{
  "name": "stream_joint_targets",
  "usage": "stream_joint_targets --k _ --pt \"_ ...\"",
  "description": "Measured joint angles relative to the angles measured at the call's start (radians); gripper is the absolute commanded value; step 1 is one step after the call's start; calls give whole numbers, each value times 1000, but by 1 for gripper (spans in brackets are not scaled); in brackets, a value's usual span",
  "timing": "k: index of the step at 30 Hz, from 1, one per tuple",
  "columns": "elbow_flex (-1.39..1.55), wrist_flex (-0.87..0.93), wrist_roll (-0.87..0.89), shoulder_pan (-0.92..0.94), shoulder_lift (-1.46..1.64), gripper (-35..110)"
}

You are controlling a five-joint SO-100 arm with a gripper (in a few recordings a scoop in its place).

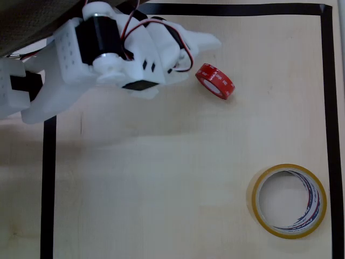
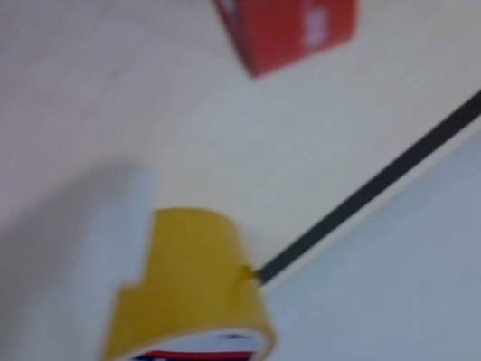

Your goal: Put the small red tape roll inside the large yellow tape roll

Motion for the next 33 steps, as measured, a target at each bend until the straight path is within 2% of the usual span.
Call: stream_joint_targets --k 11,33 --pt "9 0 -124 -48 0 29" --pt "67 0 -147 -55 0 29"
